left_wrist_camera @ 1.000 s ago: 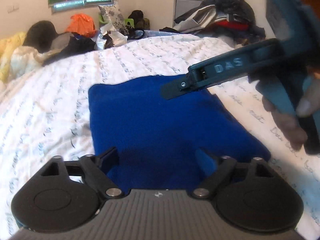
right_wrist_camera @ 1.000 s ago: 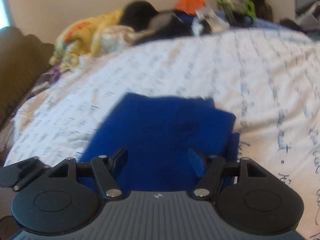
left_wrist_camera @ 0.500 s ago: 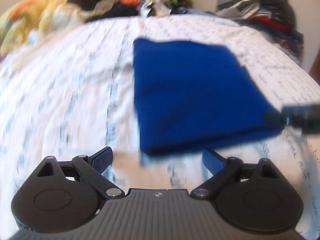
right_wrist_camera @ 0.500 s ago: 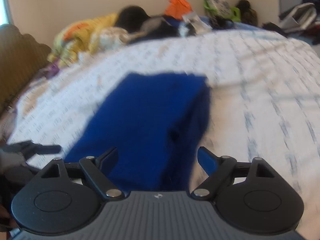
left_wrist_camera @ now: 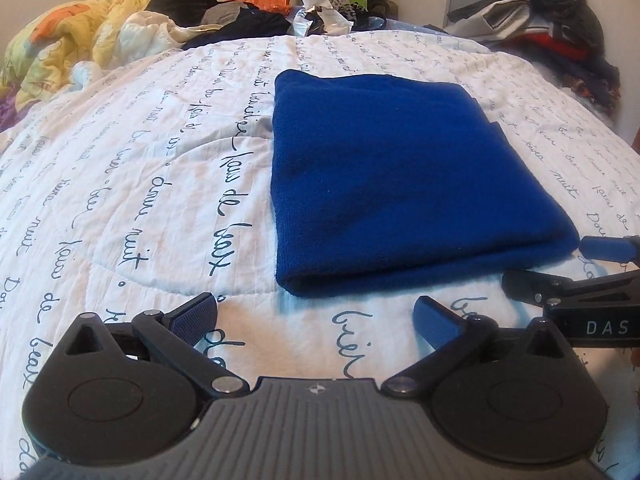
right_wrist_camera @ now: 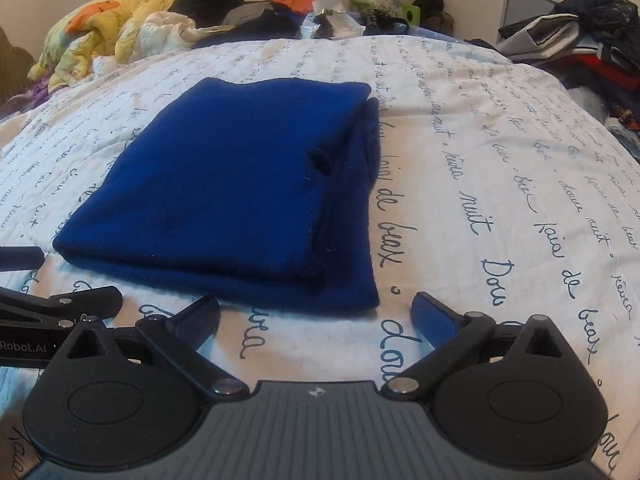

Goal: Fold small clothes

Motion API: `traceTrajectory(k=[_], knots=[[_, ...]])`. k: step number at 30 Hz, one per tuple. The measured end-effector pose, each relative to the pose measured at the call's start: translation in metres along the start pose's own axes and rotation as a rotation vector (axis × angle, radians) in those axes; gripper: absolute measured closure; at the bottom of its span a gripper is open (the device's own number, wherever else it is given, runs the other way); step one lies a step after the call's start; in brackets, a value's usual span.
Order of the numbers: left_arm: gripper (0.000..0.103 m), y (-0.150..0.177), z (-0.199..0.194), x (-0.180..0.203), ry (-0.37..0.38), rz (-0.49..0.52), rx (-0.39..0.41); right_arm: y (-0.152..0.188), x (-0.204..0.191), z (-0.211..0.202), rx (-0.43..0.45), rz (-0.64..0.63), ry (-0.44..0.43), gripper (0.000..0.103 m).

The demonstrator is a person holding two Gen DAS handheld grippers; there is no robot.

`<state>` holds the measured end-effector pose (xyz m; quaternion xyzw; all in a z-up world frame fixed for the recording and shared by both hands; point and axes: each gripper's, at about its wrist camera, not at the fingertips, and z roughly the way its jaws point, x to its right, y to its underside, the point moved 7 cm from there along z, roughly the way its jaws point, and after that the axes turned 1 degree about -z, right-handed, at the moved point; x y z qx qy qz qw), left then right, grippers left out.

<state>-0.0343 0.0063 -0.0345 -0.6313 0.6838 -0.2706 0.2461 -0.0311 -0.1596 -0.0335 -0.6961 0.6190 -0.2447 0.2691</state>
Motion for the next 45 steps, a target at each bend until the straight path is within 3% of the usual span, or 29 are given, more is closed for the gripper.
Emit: traceTrajectory(k=[7,13,16,19,22,25,29,33,37,40,41,42,43,44,45], knots=[[0.000,0.001,-0.001,0.000,-0.013,-0.013,-0.004,0.003,0.003,-0.002,0.043,0.006,0.004,0.000],[0.000,0.001,-0.003,-0.001,-0.010,-0.013,-0.017,-0.003,0.003,-0.003,-0.008,0.006,0.003,0.000],[0.000,-0.002,-0.006,-0.008,-0.006,-0.062,-0.080,-0.006,0.005,-0.004,-0.055,0.001,-0.026,0.000],[0.000,-0.008,-0.012,-0.019,0.088,-0.179,-0.061,-0.016,0.019,-0.014,-0.055,0.146,-0.156,0.000],[0.002,-0.013,-0.006,-0.030,0.071,-0.220,-0.058,-0.029,0.048,-0.018,-0.017,0.363,-0.268,0.000],[0.013,-0.020,-0.003,-0.028,0.031,-0.160,-0.044,-0.041,0.071,-0.016,-0.006,0.491,-0.302,0.000],[0.016,-0.020,-0.008,-0.017,0.014,-0.058,-0.010,-0.061,0.069,-0.025,-0.002,0.484,-0.379,0.002],[0.016,-0.018,-0.010,-0.004,-0.074,0.097,0.057,-0.065,0.051,-0.019,-0.099,0.454,-0.500,0.012],[0.019,-0.019,-0.008,0.003,-0.104,0.181,0.102,-0.056,0.037,0.002,-0.197,0.414,-0.462,0.016],[0.024,-0.020,-0.005,0.003,-0.104,0.211,0.121,-0.050,0.034,0.012,-0.208,0.418,-0.476,0.025],[0.034,-0.021,-0.005,0.004,-0.095,0.214,0.124,-0.051,0.033,0.012,-0.208,0.408,-0.475,0.035],[0.043,-0.022,-0.004,0.004,-0.085,0.217,0.126,-0.051,0.032,0.015,-0.226,0.390,-0.458,0.068],[0.072,-0.024,-0.004,0.004,-0.075,0.214,0.121,-0.051,0.034,0.019,-0.243,0.372,-0.431,0.084],[0.082,-0.025,-0.005,0.004,-0.062,0.211,0.107,-0.052,0.035,0.017,-0.237,0.358,-0.430,0.093],[0.082,-0.025,-0.008,0.002,-0.063,0.215,0.105,-0.055,0.038,0.013,-0.224,0.357,-0.461,0.096]])
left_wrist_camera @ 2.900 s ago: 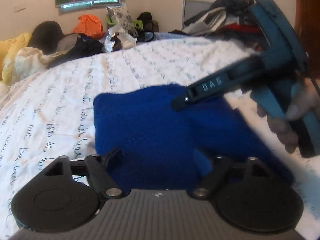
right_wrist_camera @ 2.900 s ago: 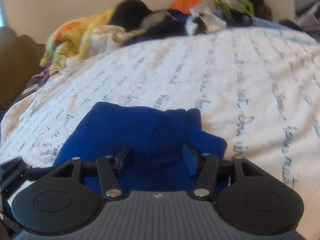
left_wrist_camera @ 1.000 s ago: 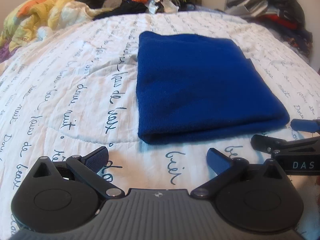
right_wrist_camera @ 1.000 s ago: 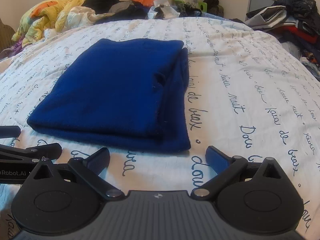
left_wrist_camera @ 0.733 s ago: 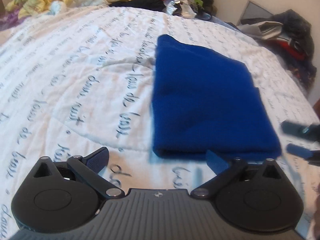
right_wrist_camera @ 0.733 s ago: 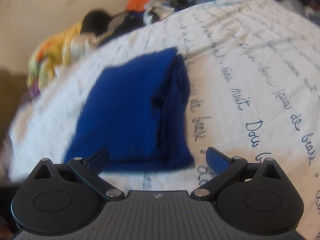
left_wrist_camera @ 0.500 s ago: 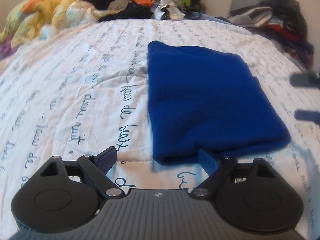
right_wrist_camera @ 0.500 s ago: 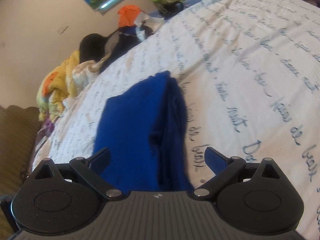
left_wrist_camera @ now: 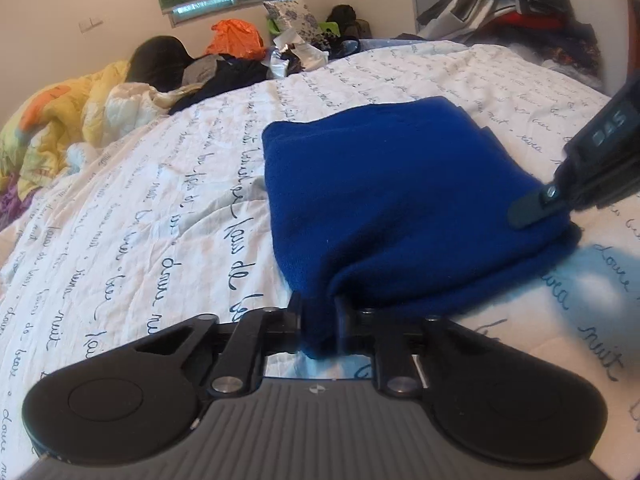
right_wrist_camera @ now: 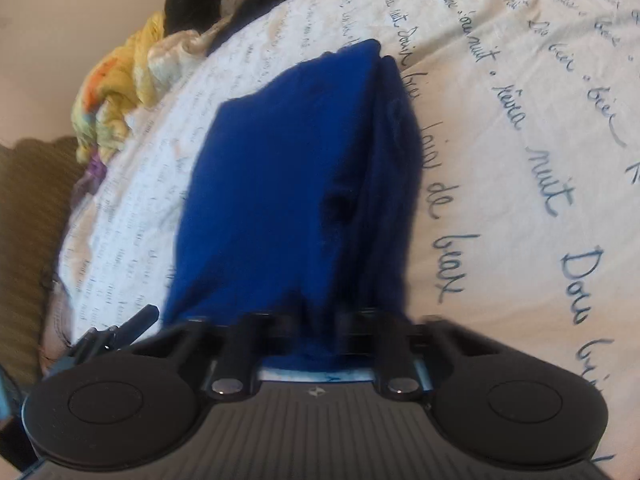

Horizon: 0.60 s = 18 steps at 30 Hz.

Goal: Fold small clothes

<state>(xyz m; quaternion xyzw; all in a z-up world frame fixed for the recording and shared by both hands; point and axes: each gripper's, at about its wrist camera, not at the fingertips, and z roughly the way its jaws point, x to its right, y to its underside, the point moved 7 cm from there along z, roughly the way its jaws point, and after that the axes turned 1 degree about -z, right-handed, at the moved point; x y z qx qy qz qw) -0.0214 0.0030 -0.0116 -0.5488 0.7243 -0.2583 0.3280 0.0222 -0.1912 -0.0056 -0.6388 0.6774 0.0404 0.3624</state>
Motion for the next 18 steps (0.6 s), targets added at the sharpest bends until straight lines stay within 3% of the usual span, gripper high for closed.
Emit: traceTrajectory(k=[3,6,7,9,11,12,15,18], knots=[[0.081,0.004,-0.010,-0.005,0.033,0.023,0.013,0.001,0.000,-0.032,0.050,-0.035,-0.017,0.097],[0.077,0.017,-0.005,-0.004,0.042,0.035,0.012,0.009,0.040,-0.023,0.019,0.038,0.052,0.098],[0.072,0.017,-0.007,-0.005,0.043,0.034,0.019,0.013,0.045,-0.022,0.025,0.053,0.020,0.099],[0.056,0.015,-0.014,-0.010,0.057,0.020,0.031,0.016,0.042,-0.025,0.022,0.071,-0.010,0.097],[0.029,0.011,-0.024,-0.015,0.080,0.005,0.075,0.012,0.037,-0.034,0.046,0.073,-0.019,0.096],[0.025,0.010,-0.026,-0.014,0.080,0.019,0.088,0.008,0.033,-0.038,0.050,0.091,-0.051,0.091],[0.024,0.009,-0.022,-0.003,0.057,0.104,0.092,-0.004,0.018,-0.041,0.049,0.096,-0.129,0.074],[0.025,0.012,-0.013,0.002,0.056,0.126,0.073,-0.009,0.004,-0.026,0.006,0.055,-0.093,0.072]])
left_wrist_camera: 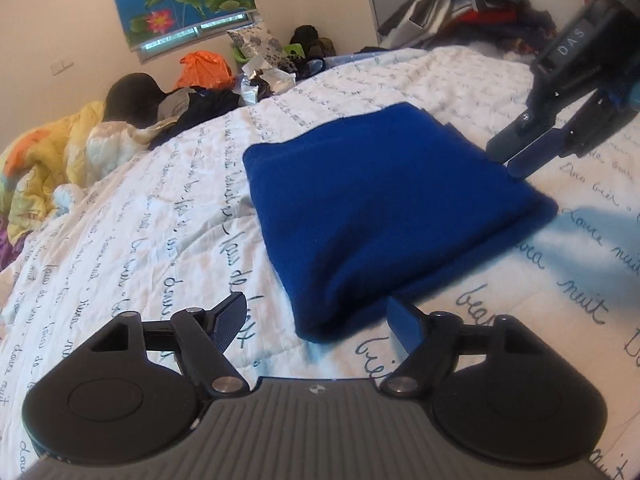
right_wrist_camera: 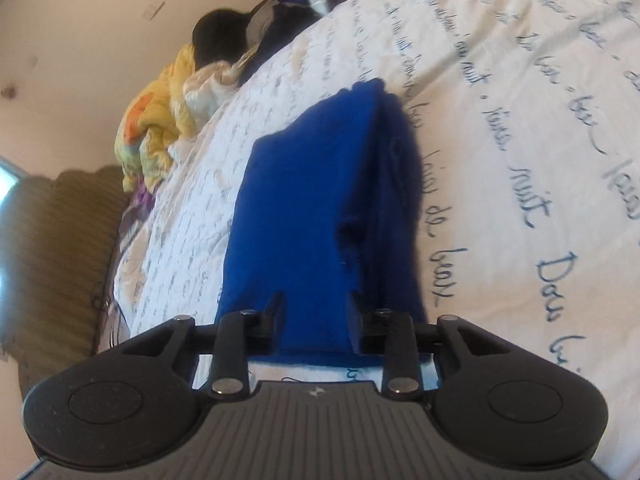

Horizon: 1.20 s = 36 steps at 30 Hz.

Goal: Fold small clothes

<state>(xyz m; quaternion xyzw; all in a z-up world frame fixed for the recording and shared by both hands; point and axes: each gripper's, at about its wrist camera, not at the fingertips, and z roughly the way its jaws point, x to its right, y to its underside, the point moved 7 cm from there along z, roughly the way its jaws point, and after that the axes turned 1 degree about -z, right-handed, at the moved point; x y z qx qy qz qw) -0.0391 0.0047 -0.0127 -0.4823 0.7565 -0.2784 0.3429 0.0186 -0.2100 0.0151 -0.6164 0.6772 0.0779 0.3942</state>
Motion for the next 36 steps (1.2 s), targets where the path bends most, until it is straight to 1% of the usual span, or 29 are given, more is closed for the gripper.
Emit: traceTrajectory(k=[2,4,5,6,8,9,10,11,13,14,16,17,18,19,20,22,23,24,25,26,28,29,30,31,32,33,35,36], knots=[[0.026,0.002,0.004,0.001,-0.003,0.004,-0.008,-0.001,0.001,0.006,-0.019,-0.008,0.032,0.072],[0.026,0.004,0.006,0.000,-0.003,0.000,-0.011,-0.002,0.002,0.005,-0.011,-0.010,0.040,0.071],[0.025,0.004,0.007,-0.001,-0.003,-0.005,-0.013,-0.002,0.004,0.004,-0.010,-0.003,0.039,0.067],[0.025,0.005,0.008,-0.002,-0.003,-0.008,-0.016,-0.001,0.007,0.004,-0.008,0.002,0.051,0.059],[0.025,0.006,0.010,-0.002,-0.001,-0.016,-0.021,-0.001,0.012,0.004,-0.002,0.009,0.057,0.049],[0.026,0.006,0.011,-0.002,0.000,-0.020,-0.021,0.001,0.014,0.007,-0.016,0.017,0.048,0.049],[0.028,0.005,0.011,-0.001,0.004,-0.024,-0.020,0.002,0.015,0.010,-0.030,0.025,0.048,0.049],[0.032,0.004,0.011,0.000,0.009,-0.027,-0.020,0.003,0.016,0.013,-0.040,0.030,0.041,0.049],[0.035,0.003,0.012,0.001,0.016,-0.039,-0.023,0.006,0.015,0.018,-0.054,0.029,0.018,0.049],[0.035,0.002,0.013,0.000,0.016,-0.049,-0.026,0.007,0.015,0.021,-0.059,0.025,0.022,0.050],[0.036,0.003,0.014,-0.001,0.022,-0.068,-0.031,0.009,0.016,0.028,-0.058,0.016,0.014,0.077],[0.039,0.003,0.015,-0.002,0.029,-0.081,-0.036,0.010,0.019,0.032,-0.073,0.017,0.018,0.097],[0.044,0.003,0.014,-0.004,0.033,-0.087,-0.041,0.011,0.018,0.032,-0.069,0.013,0.011,0.097],[0.055,0.003,0.013,-0.006,0.035,-0.093,-0.046,0.010,0.014,0.026,-0.061,-0.007,0.000,0.097],[0.061,0.004,0.011,-0.008,0.037,-0.101,-0.050,0.009,0.009,0.017,-0.042,-0.034,-0.006,0.098],[0.065,0.008,0.011,-0.011,0.043,-0.124,-0.059,0.005,0.007,-0.004,0.005,-0.063,0.002,0.098],[0.069,0.010,0.012,-0.013,0.053,-0.146,-0.047,0.005,0.018,-0.006,0.013,-0.056,0.037,0.098],[0.072,0.010,0.012,-0.012,0.066,-0.160,-0.042,0.009,0.033,0.002,-0.012,-0.040,0.083,0.098],[0.080,0.009,0.012,-0.010,0.081,-0.161,-0.046,0.015,0.043,0.010,-0.036,-0.027,0.091,0.098],[0.084,0.008,0.011,-0.010,0.089,-0.159,-0.053,0.017,0.044,0.009,-0.021,-0.011,0.049,0.099],[0.084,0.007,0.008,-0.011,0.097,-0.168,-0.071,0.018,0.038,0.003,-0.017,-0.004,0.042,0.097],[0.084,0.007,0.005,-0.014,0.104,-0.179,-0.083,0.018,0.035,0.001,-0.032,-0.004,0.026,0.094],[0.084,0.006,0.001,-0.018,0.116,-0.193,-0.088,0.015,0.031,-0.002,-0.049,-0.010,0.011,0.088],[0.084,0.005,-0.005,-0.021,0.136,-0.211,-0.090,0.009,0.026,-0.008,-0.038,-0.020,0.003,0.085],[0.081,0.002,-0.009,-0.024,0.175,-0.230,-0.097,0.000,0.025,-0.016,-0.003,-0.025,-0.004,0.078],[0.076,-0.001,-0.013,-0.027,0.210,-0.249,-0.100,-0.012,0.022,-0.023,0.045,-0.023,-0.014,0.072],[0.065,-0.014,-0.020,-0.028,0.248,-0.276,-0.063,-0.037,0.019,-0.028,0.110,-0.025,-0.006,0.065],[0.061,-0.022,-0.021,-0.025,0.258,-0.272,-0.039,-0.050,0.015,-0.025,0.127,-0.037,0.009,0.065]])
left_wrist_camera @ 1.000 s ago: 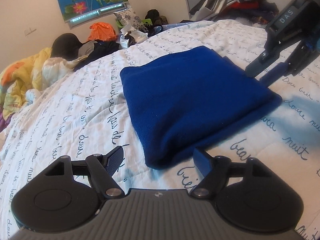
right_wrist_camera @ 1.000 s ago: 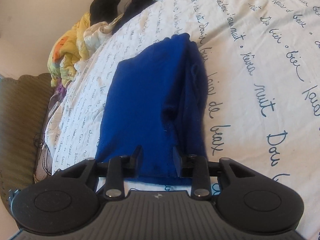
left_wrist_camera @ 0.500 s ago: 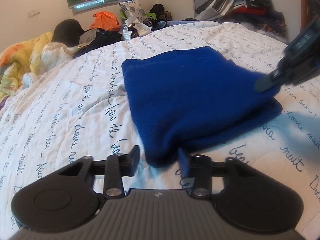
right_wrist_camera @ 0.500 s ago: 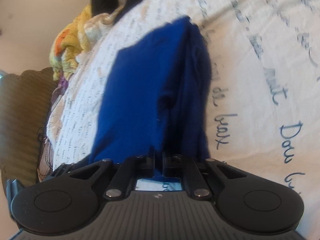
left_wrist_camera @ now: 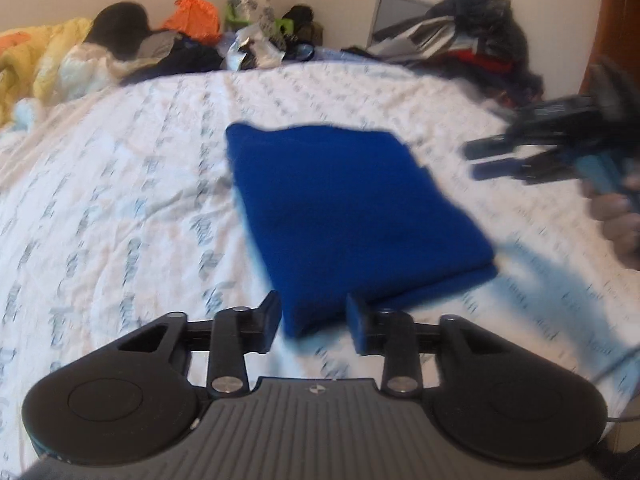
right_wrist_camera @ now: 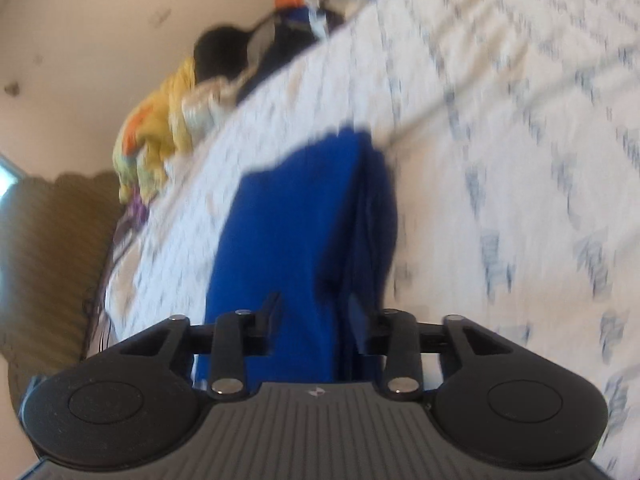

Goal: Fold small clothes

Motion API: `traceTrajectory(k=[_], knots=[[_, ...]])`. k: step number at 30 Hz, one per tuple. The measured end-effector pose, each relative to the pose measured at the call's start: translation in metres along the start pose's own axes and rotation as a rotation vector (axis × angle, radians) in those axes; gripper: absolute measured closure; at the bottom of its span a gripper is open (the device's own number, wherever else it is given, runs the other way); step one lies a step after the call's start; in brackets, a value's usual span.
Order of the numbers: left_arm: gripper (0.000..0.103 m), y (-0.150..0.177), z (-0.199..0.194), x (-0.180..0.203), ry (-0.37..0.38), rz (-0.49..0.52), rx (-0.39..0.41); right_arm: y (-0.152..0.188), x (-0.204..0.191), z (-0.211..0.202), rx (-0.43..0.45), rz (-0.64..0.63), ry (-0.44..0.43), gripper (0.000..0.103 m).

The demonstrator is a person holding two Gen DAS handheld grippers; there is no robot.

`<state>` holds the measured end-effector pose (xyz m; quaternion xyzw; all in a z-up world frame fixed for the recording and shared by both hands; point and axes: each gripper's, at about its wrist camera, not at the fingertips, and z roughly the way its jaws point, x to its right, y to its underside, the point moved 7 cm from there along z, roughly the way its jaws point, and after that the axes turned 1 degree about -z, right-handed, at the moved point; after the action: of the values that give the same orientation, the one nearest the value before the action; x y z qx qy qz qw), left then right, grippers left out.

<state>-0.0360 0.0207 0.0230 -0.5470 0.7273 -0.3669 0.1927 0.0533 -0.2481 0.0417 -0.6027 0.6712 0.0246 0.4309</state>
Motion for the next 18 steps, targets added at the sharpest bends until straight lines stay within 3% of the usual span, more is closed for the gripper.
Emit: traceTrajectory(k=[2,4,5,7,8,9,10,12,14,16,17,18], knots=[[0.039,-0.015,0.009,0.015,0.001,0.040,0.045,-0.022,-0.014,0.018,0.008,-0.032,-0.012,0.065],[0.029,-0.024,0.033,0.026,0.014,0.066,0.051,-0.039,-0.032,0.048,-0.015,-0.069,-0.030,0.065],[0.030,-0.023,0.050,0.027,0.004,0.066,0.022,-0.044,-0.038,0.066,-0.034,-0.099,-0.008,0.062],[0.035,-0.009,0.081,0.019,-0.053,0.077,-0.050,-0.045,-0.033,0.107,-0.091,-0.182,0.158,0.061],[0.032,-0.006,0.078,0.018,-0.074,0.109,-0.002,-0.041,-0.023,0.122,-0.106,-0.236,0.244,0.061],[0.032,-0.001,0.077,0.013,-0.079,0.117,-0.008,-0.038,-0.017,0.122,-0.059,-0.285,0.232,0.061],[0.032,0.001,0.074,0.009,-0.078,0.101,-0.024,-0.039,-0.013,0.119,-0.065,-0.264,0.214,0.061],[0.033,0.002,0.065,-0.003,-0.096,0.045,-0.050,-0.039,-0.013,0.106,-0.088,-0.239,0.243,0.062],[0.034,0.002,0.062,-0.007,-0.092,0.016,-0.051,-0.033,-0.028,0.087,-0.047,-0.268,0.277,0.059],[0.033,0.003,0.071,-0.007,-0.099,0.015,-0.067,-0.019,-0.050,0.074,-0.004,-0.285,0.185,0.058],[0.030,0.003,0.076,-0.007,-0.099,0.007,-0.066,-0.008,-0.055,0.077,-0.023,-0.294,0.147,0.051],[0.029,0.002,0.079,-0.007,-0.096,-0.004,-0.061,0.004,-0.053,0.090,-0.070,-0.316,0.163,0.045]])
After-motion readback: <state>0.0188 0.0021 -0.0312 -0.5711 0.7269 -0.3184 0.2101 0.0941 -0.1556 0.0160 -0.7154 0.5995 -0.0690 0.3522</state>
